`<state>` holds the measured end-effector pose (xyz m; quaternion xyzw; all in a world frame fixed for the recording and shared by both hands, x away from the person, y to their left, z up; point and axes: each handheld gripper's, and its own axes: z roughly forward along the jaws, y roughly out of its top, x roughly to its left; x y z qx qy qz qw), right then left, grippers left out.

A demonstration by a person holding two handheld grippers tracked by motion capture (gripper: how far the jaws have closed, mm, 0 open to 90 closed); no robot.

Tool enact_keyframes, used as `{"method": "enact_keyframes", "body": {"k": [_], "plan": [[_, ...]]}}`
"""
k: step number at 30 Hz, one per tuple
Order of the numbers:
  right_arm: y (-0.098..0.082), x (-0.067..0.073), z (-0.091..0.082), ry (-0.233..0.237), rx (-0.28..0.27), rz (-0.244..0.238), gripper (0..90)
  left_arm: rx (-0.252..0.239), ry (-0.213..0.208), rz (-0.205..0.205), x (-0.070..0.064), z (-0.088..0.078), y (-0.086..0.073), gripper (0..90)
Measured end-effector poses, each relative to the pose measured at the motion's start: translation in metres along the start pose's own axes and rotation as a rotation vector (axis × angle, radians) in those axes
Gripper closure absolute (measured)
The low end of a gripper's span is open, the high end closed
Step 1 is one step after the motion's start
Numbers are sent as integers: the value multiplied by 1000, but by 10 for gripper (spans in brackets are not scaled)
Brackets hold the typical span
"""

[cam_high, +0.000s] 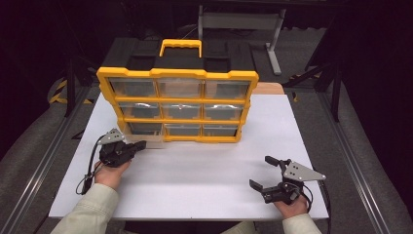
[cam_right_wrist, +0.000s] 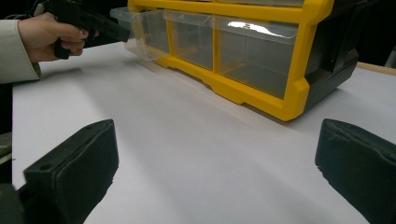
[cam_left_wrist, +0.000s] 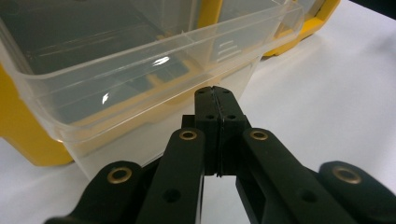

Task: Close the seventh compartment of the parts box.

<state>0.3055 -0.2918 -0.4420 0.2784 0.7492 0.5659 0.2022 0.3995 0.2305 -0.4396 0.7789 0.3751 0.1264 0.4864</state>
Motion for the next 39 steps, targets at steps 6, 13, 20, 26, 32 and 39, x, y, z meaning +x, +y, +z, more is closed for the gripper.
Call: {"method": "enact_keyframes", "body": {"k": [6, 13, 20, 26, 32, 39], "plan": [[0, 0, 0, 3, 0, 1, 0, 3, 2, -5, 4, 6, 4, 893], [0, 0, 0, 4, -1, 2, 0, 6, -15, -16, 14, 13, 9, 893], [-1, -1, 0, 8, -6, 4, 0, 5, -5, -18, 18, 18, 13, 893], [-1, -1, 0, 6, -1, 4, 0, -2, 14, -25, 22, 23, 14, 893], [-1, -2, 0, 5, -3, 7, 0, -4, 26, -40, 25, 25, 14, 893], [-1, -2, 0, 6, -3, 9, 0, -11, 41, -65, 28, 27, 15, 893]]}}
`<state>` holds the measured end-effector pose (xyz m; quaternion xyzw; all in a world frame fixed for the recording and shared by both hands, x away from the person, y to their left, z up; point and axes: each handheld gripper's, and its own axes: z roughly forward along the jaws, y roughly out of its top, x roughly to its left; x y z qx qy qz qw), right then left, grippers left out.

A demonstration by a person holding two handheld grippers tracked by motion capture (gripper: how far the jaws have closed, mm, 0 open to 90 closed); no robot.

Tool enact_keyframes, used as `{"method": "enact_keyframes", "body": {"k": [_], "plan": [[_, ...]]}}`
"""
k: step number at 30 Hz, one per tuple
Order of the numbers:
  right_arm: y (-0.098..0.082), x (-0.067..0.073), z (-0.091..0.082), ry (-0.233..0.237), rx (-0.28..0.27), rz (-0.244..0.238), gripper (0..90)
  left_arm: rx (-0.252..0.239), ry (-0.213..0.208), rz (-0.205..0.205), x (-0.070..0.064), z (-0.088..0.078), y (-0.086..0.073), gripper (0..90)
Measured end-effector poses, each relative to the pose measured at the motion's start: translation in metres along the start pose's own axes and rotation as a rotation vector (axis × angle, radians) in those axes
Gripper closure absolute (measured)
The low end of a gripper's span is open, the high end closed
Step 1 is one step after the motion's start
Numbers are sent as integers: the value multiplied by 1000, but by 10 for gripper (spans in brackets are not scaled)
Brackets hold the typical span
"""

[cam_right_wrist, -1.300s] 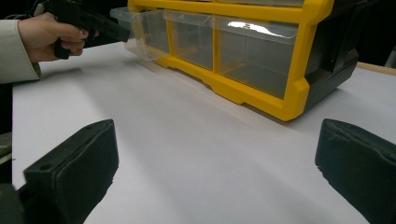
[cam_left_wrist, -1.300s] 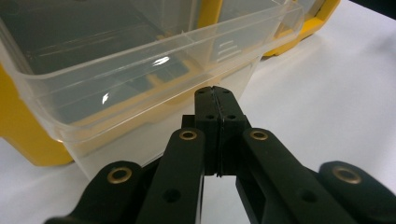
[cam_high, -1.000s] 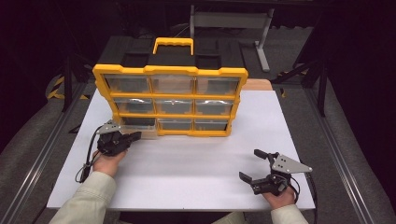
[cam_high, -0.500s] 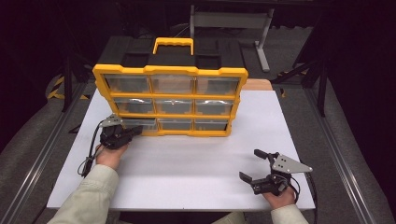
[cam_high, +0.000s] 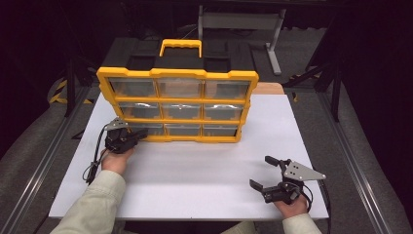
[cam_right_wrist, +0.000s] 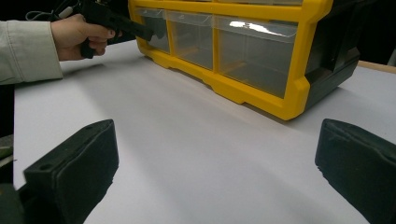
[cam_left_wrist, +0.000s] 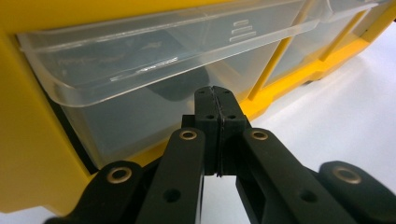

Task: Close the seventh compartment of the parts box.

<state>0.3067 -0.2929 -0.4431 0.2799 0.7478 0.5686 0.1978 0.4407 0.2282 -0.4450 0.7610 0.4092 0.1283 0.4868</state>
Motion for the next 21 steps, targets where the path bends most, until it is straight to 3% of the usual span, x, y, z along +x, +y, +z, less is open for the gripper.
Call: {"method": "enact_keyframes", "body": {"k": [13, 21], "plan": [[0, 0, 0, 2, 0, 0, 0, 2, 5, 16, -1, 0, 2, 892], [0, 0, 0, 0, 1, 0, 0, -6, -46, 23, -6, -8, 5, 855]]}}
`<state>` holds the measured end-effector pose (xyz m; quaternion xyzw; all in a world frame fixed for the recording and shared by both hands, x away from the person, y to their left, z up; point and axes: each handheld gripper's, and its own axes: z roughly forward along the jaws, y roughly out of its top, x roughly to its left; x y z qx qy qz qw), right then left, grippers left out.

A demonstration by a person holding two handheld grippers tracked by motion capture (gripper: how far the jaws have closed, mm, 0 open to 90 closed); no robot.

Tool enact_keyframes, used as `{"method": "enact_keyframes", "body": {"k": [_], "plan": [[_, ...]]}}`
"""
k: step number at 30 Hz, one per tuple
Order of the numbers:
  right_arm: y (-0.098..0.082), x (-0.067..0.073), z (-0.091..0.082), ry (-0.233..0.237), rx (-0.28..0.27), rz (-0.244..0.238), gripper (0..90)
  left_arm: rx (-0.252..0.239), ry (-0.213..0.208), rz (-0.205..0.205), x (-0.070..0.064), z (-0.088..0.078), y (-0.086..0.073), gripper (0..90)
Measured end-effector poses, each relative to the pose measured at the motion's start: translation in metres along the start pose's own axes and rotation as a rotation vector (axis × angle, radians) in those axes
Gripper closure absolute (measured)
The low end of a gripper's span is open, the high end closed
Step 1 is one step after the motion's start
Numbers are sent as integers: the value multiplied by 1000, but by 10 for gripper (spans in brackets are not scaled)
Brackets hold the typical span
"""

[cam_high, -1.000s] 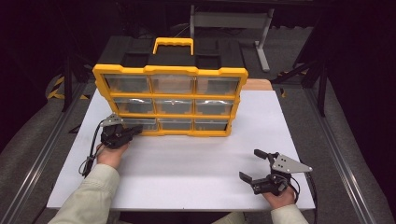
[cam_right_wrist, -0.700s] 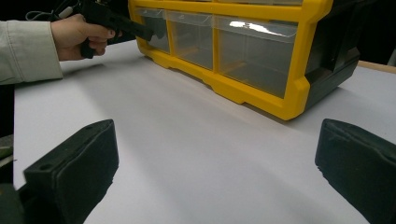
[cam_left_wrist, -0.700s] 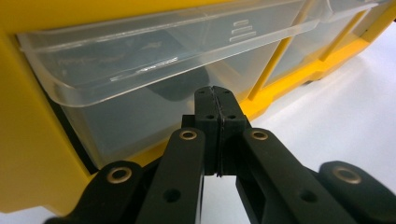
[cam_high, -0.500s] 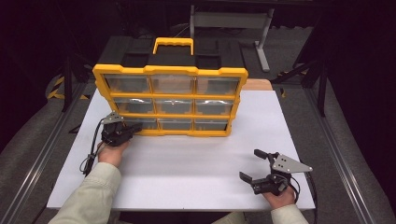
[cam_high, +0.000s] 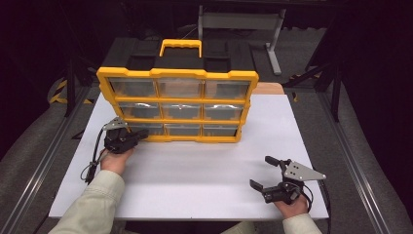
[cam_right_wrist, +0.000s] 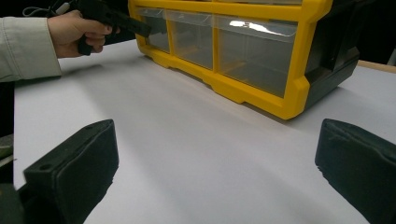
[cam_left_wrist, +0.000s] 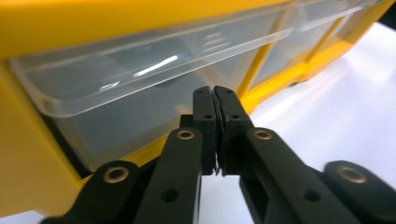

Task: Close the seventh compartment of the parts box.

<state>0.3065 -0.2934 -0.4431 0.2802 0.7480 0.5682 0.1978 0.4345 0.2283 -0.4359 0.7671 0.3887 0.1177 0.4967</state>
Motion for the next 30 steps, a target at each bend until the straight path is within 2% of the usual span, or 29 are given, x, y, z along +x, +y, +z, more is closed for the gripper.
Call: {"method": "enact_keyframes", "body": {"k": [4, 10, 12, 13, 16, 18, 20, 30], "plan": [[1, -1, 1, 2, 2, -3, 0, -21, -38, 21, -6, -8, 3, 791], [4, -4, 3, -4, 2, -9, 0, -42, -76, 34, -15, -22, 7, 596], [6, -5, 3, -4, -3, -13, 0, -47, -83, 41, -18, -27, 8, 574], [7, -5, 3, -4, 0, -13, 0, -54, -86, 42, -19, -30, 8, 513], [8, -5, 3, 1, -1, -16, 0, -66, -98, 48, -24, -39, 9, 434], [9, -5, 3, 6, -1, -17, 0, -70, -106, 44, -27, -45, 8, 329], [10, -5, 3, 5, 6, -21, 0, -81, -110, 60, -31, -51, 8, 267], [14, -7, 4, 19, 14, -31, 0, -117, -138, 77, -41, -74, 1, 97]]}}
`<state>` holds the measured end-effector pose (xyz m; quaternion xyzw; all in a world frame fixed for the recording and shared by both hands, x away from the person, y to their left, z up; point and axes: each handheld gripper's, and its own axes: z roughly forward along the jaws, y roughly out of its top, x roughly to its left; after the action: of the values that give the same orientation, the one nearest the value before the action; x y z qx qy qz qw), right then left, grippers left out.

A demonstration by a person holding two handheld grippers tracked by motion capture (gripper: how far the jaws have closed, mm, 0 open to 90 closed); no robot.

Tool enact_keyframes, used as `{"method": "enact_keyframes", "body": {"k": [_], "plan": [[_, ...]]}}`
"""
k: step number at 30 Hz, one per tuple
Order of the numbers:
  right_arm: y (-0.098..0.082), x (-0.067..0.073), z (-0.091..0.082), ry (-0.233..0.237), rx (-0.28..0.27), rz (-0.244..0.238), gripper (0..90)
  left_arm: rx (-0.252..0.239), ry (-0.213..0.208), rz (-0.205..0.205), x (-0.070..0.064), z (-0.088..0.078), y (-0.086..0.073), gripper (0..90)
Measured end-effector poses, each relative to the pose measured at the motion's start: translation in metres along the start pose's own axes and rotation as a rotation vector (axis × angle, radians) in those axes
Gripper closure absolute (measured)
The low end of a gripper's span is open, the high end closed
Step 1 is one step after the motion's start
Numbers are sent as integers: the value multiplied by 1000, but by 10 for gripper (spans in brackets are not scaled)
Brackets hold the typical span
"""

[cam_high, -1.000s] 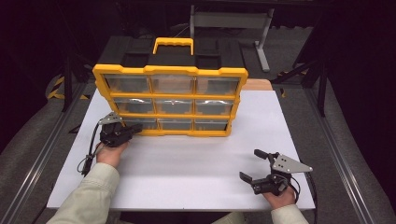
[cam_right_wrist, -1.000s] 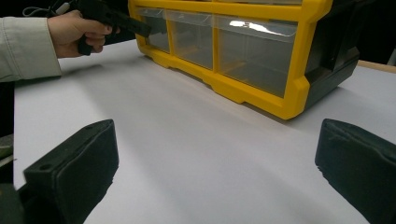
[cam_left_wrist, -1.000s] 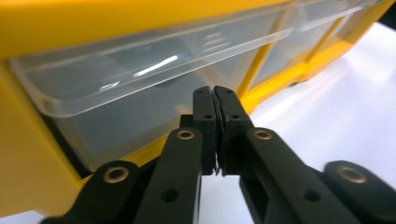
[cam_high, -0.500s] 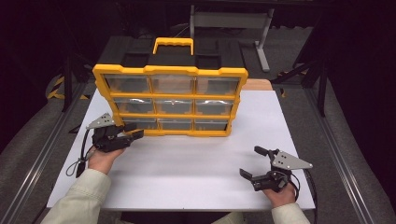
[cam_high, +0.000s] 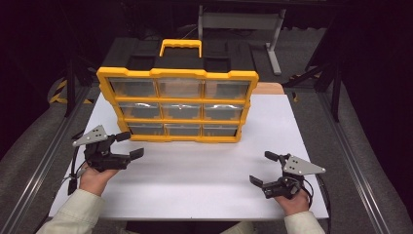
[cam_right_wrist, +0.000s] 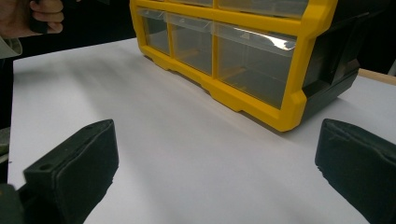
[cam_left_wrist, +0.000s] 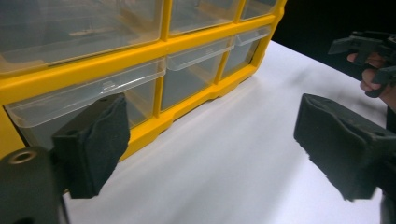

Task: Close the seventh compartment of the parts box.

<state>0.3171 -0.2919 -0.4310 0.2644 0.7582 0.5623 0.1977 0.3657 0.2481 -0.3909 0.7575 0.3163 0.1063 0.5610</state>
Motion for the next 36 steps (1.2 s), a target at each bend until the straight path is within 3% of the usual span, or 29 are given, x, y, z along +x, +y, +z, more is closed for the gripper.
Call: {"method": "enact_keyframes", "body": {"k": [7, 15, 18, 26, 32, 36], "plan": [[1, -1, -1, -1, 4, 0, 0, -11, -3, 36, -7, -15, -6, 43], [1, -1, -1, 11, 8, -2, 0, -95, -7, 43, -11, -36, -26, 30], [1, 0, -1, 12, 8, -2, 0, -99, 5, 61, -12, -41, -34, 26], [-1, 0, -2, 7, 8, -9, 0, -113, 28, 75, -12, -42, -55, 19], [-3, 0, -4, 0, 0, -11, 0, -116, 49, 43, -10, -40, -69, 16], [-5, -1, -4, 0, -7, -8, 0, -98, 66, 49, -8, -39, -75, 21]]}}
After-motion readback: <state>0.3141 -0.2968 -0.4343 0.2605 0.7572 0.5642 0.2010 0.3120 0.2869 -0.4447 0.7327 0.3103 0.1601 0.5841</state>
